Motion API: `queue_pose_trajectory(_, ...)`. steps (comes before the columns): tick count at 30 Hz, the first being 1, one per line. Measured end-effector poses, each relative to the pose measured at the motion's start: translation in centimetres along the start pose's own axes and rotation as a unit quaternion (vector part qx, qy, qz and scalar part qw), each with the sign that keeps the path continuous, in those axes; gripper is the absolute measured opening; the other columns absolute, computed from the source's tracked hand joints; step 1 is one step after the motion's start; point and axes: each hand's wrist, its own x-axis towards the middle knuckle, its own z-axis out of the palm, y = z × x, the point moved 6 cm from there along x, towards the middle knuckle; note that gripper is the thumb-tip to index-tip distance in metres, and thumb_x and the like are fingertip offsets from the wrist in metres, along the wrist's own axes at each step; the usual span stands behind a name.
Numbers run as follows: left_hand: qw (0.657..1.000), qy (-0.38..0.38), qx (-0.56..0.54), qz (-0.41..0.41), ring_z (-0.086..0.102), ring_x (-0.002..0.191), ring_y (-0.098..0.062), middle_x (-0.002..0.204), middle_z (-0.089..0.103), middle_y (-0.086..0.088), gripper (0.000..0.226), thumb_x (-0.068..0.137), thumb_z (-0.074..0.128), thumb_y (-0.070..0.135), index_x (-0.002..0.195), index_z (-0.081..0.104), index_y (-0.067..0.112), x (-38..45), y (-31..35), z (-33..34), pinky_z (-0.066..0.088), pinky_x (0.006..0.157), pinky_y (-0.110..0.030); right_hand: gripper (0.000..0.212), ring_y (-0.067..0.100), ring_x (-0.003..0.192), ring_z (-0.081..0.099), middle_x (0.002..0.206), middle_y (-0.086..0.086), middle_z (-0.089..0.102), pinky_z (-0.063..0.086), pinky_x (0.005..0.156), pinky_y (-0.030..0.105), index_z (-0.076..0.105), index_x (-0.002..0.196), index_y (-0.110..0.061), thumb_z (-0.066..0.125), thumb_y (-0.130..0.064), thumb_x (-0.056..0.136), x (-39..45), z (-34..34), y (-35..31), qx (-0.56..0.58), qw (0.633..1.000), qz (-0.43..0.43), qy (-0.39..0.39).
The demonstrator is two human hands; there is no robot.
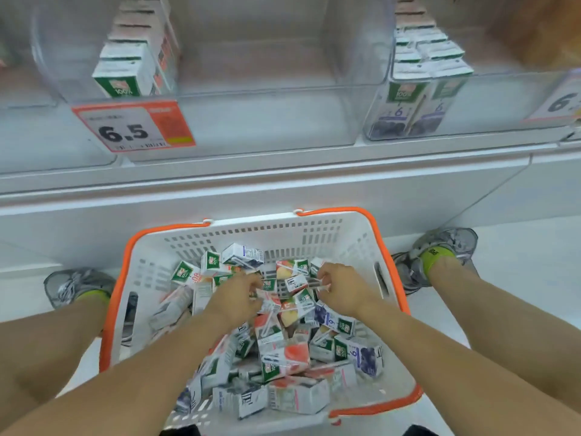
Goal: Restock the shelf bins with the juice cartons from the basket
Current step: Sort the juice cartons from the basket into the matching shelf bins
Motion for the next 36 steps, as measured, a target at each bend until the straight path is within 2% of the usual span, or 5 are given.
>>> queue_pose_trajectory(12,0.988,0.002,0.154,-0.003,0.041,0.130,-0.021,0.142,0.048,0.000,0.071,0.080,0.078,0.026,0.144,0.045,0.021,1.9,-2.5,2.9,0.031,0.111,-0.035,0.118,0.033,0.110,0.058,0.122,0.014,0.058,0.047,0.095,0.042,0.005,0.158,-0.028,0.085,-0.024,0.072,4.1,7.7,-0.1,-0.158,0.985,-0.023,-0.067)
queue_pose_trajectory(18,0.998,0.028,-0.023,-0.050,0.048,0.123,-0.023,0.126,0.056,-0.004,0.060,0.065,0.085,0.022,0.121,0.061,0.022,1.4,-2.4,0.7,0.043,0.101,-0.030,0.102,0.026,0.094,0.062,0.092,0.003,0.055,0.050,0.077,0.034,0.026,0.147,-0.027,0.089,-0.019,0.067,4.5,7.3,-0.1,-0.150,0.987,-0.034,-0.040)
queue_pose_trajectory(23,0.987,0.072,-0.133,-0.058,0.054,0.079,-0.008,0.117,0.046,-0.004,0.047,0.069,0.081,0.013,0.112,0.063,0.021,-0.6,-1.6,-2.1,0.044,0.058,-0.009,0.067,0.027,0.105,0.063,0.124,0.011,0.062,0.053,0.088,0.037,0.042,0.139,-0.018,0.071,-0.048,0.087,5.2,6.3,-0.8,-0.092,0.995,-0.028,-0.034)
queue_pose_trajectory(28,0.975,0.098,-0.196,-0.042,0.050,0.073,0.004,0.123,0.052,-0.004,0.041,0.074,0.077,0.011,0.112,0.065,0.022,-2.5,-1.5,-3.4,0.038,0.055,0.003,0.046,0.021,0.082,0.063,0.106,0.004,0.065,0.053,0.071,0.032,0.055,0.119,-0.019,0.066,-0.051,0.087,5.1,5.4,-1.9,-0.095,0.995,-0.007,0.027)
queue_pose_trajectory(36,0.953,0.135,-0.265,-0.064,0.043,0.052,-0.009,0.060,0.042,0.009,0.027,0.085,0.068,0.023,0.067,0.048,0.020,-3.5,-1.4,-6.2,0.040,0.055,-0.025,0.038,0.006,0.066,0.049,0.075,-0.013,0.053,0.035,0.052,0.021,0.058,0.094,-0.021,0.081,-0.045,0.074,2.2,0.1,-5.3,0.025,0.994,-0.056,0.086)
